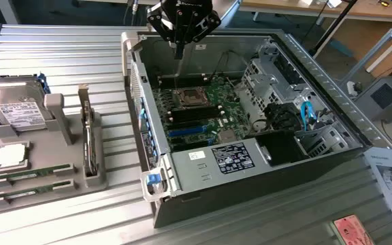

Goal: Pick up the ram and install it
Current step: 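Reach for the ram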

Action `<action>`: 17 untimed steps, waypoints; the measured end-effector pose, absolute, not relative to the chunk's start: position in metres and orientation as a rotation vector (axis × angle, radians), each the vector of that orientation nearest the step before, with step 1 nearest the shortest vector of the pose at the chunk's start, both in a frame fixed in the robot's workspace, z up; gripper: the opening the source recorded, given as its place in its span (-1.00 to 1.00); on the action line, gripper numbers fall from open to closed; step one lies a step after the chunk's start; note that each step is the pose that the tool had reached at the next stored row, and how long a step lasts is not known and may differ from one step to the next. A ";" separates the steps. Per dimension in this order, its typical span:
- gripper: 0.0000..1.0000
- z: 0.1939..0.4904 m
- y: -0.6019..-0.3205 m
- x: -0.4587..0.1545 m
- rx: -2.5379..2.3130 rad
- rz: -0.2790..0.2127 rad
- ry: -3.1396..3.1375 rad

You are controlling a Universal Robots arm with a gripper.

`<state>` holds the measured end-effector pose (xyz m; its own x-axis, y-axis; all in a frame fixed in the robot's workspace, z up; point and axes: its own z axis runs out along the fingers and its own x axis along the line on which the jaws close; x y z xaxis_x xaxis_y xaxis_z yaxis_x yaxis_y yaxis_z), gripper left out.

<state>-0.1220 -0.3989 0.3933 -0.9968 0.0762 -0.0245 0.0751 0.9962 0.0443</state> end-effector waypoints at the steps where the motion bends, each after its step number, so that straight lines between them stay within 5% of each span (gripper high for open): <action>1: -0.79 0.393 -0.399 -0.122 0.118 0.068 3.113; 17: -0.79 0.393 -0.399 -0.127 0.118 0.068 3.112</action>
<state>-0.1271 -0.3990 0.3933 -0.9968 0.0762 -0.0245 0.0751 0.9962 0.0444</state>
